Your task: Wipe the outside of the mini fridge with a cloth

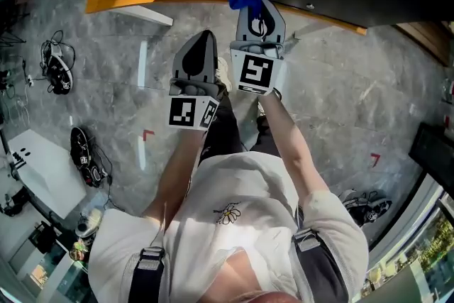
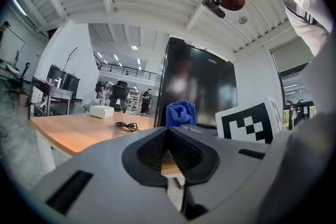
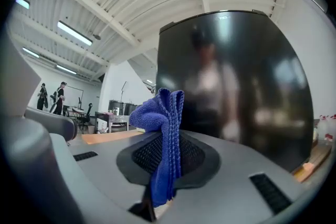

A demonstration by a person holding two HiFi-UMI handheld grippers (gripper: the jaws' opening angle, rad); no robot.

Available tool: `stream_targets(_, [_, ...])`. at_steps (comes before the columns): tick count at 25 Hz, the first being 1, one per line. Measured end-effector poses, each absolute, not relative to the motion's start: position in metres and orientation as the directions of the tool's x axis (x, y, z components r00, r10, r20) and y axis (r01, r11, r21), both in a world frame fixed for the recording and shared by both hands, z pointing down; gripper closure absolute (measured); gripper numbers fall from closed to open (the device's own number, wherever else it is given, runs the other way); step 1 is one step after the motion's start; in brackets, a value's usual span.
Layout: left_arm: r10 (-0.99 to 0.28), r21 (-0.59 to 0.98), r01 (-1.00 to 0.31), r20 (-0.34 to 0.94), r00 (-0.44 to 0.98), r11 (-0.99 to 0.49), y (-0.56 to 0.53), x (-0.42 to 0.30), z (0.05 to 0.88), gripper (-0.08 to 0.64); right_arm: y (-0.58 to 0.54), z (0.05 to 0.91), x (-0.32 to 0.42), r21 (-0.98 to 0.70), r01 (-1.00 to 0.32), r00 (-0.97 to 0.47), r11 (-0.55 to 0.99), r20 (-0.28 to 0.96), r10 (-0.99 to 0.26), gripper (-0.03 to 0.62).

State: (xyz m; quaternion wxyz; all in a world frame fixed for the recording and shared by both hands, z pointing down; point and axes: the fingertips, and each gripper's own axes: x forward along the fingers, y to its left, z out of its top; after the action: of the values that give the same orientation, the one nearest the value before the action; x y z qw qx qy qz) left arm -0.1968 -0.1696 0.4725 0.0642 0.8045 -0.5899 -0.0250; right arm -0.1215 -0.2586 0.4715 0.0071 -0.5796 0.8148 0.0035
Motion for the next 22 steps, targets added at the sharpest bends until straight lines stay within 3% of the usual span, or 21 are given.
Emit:
stream_targets(12, [-0.961, 0.128, -0.959, 0.083, 0.265, -0.253, -0.16, -0.237, 0.489, 0.555, -0.291, 0.493, -0.171, 0.027, -0.941, -0.338, 0.338, 0.0, -0.941, 0.531])
stream_targets(22, [-0.955, 0.155, -0.945, 0.014, 0.295, -0.29, -0.158, -0.195, 0.475, 0.555, -0.279, 0.502, -0.103, 0.066, -0.962, -0.265, 0.266, 0.013, -0.964, 0.531])
